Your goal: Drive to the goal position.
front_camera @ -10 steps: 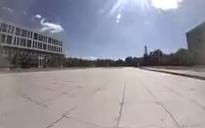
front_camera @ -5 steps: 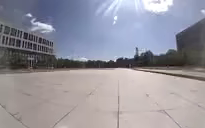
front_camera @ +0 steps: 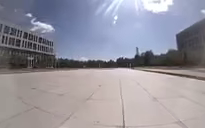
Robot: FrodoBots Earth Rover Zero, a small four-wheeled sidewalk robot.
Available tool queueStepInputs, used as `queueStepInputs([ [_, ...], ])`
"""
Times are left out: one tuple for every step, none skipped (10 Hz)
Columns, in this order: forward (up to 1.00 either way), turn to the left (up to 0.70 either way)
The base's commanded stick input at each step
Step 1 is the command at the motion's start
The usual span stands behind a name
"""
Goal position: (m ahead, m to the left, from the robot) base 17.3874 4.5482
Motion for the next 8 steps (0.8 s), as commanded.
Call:
queueStepInputs([
  [0.70, 0.01],
  [0.70, 0.01],
  [0.70, 0.01],
  [0.70, 0.01],
  [0.70, 0.01],
  [0.70, 0.01],
  [0.70, 0.01],
  [0.70, 0.01],
])
